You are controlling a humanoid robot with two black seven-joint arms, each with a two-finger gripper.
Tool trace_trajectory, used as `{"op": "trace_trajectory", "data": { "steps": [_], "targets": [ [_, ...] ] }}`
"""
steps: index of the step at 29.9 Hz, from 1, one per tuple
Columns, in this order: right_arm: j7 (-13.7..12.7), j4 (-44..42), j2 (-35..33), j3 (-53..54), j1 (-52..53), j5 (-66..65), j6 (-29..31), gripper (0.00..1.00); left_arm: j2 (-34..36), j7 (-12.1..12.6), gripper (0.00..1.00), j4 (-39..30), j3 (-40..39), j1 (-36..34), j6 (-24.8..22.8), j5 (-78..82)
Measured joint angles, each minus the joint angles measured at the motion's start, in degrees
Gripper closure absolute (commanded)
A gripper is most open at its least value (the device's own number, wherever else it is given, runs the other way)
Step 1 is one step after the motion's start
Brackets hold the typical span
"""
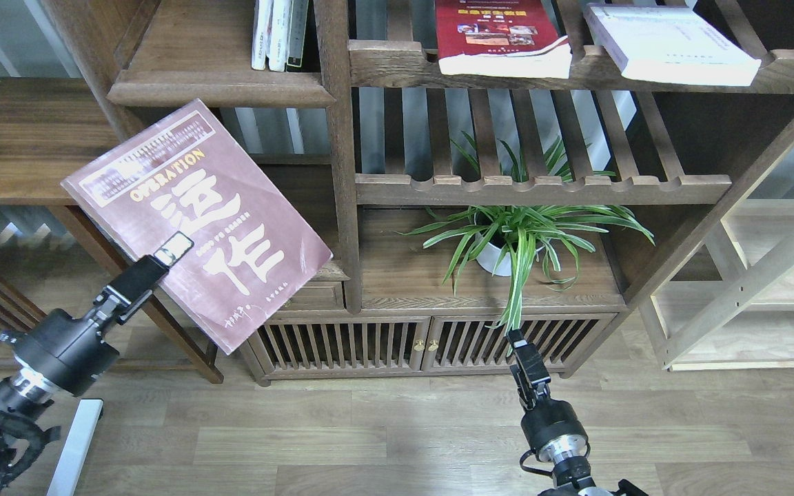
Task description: Organize books on shelf
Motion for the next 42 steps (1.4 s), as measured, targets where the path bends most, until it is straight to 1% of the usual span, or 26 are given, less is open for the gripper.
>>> {"op": "trace_trajectory", "data": {
  "steps": [7,13,20,25,33,42],
  "targets": [
    [0.0,0.0,0.0,0.0,-0.2,0.0,0.0,0.01,0.9,0.0,1.0,-3.4,-5.4,-1.9,0.0,6.9],
    [0.0,0.0,0.0,0.0,-0.1,0.0,0.0,0.01,2.4,0.0,1.0,-3.9,-11.7,-5.6,0.0,11.2],
    [-0.2,0.0,0.0,-0.2,0.5,0.0,0.0,0.01,5.1,0.0,1.0,-4.5,-16.2,-9.2,0.0,12.5],
    [-0.2,0.0,0.0,-0.5,0.8,0.0,0.0,0.01,7.6,0.0,1.0,-3.8,-17.0,-13.3,0.0,12.8],
    [-0.2,0.5,0.0,-1.0,0.7,-0.1,0.0,0.01,11.9,0.0,1.0,-1.4,-16.3,-19.4,0.0,12.8],
    [-0.2,2.0,0.0,-1.1,0.8,-0.1,0.0,0.01,14.8,0.0,1.0,-1.8,-16.0,-20.3,0.0,12.8]
  ]
}}
